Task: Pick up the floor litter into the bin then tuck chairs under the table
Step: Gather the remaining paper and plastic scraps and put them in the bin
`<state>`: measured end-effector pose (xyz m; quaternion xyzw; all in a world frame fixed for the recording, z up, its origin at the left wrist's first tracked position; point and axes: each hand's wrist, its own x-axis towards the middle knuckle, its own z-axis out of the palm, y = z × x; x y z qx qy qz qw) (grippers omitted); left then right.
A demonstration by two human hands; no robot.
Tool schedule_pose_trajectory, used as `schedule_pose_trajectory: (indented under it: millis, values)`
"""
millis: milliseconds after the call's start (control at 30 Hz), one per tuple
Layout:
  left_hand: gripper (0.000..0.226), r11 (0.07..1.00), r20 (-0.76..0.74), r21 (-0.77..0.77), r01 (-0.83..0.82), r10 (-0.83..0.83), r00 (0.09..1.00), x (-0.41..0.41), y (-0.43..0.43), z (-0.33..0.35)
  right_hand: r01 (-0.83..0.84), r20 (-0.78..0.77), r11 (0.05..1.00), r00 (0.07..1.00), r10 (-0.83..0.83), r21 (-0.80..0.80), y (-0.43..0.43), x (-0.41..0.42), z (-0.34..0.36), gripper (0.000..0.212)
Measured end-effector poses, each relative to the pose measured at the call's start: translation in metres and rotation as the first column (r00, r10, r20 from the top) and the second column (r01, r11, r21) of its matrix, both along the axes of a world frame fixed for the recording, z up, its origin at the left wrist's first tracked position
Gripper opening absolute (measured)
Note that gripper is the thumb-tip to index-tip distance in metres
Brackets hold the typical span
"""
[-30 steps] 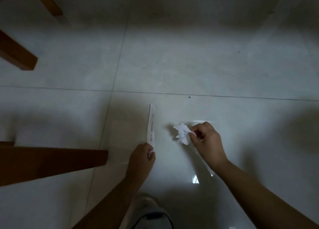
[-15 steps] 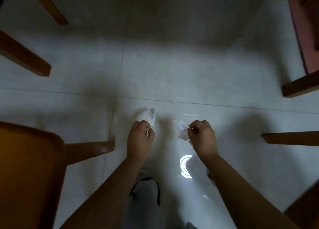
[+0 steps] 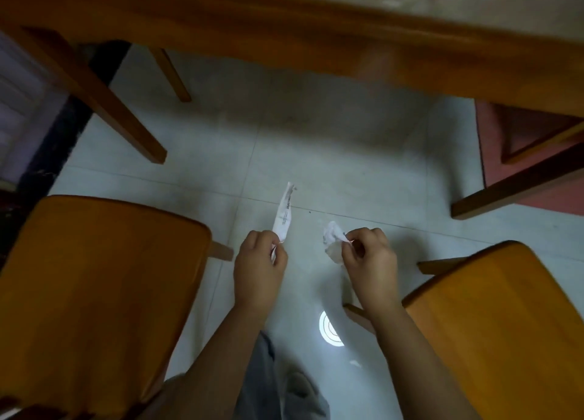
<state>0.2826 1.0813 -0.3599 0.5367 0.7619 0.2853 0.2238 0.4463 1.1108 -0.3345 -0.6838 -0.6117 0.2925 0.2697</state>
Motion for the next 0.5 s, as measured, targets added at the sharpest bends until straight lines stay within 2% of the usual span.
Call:
schedule_pose_trajectory:
  millis: [167,300,500]
  values:
    - [0.012,0.999,-0.009,0.01,-0.036,0.036,0.999,0.017,-0.047,0.076,-0.063,0.045,0.995,0.997,0.059,0.083,-0.038,0.011,0.078,0.007]
    - [0.012,0.996,-0.035,0.078,-0.044,0.047,0.998,0.017,-0.084,0.132,-0.133,0.058,0.977,0.99,0.125,0.168,-0.065,0.008,0.134,0.008]
    - [0.015,0.969,-0.081,0.159,-0.187,0.202,0.976,-0.002,-0.139,0.204,-0.309,0.074,0.923,0.951,0.3,0.23,-0.101,-0.013,0.201,0.009]
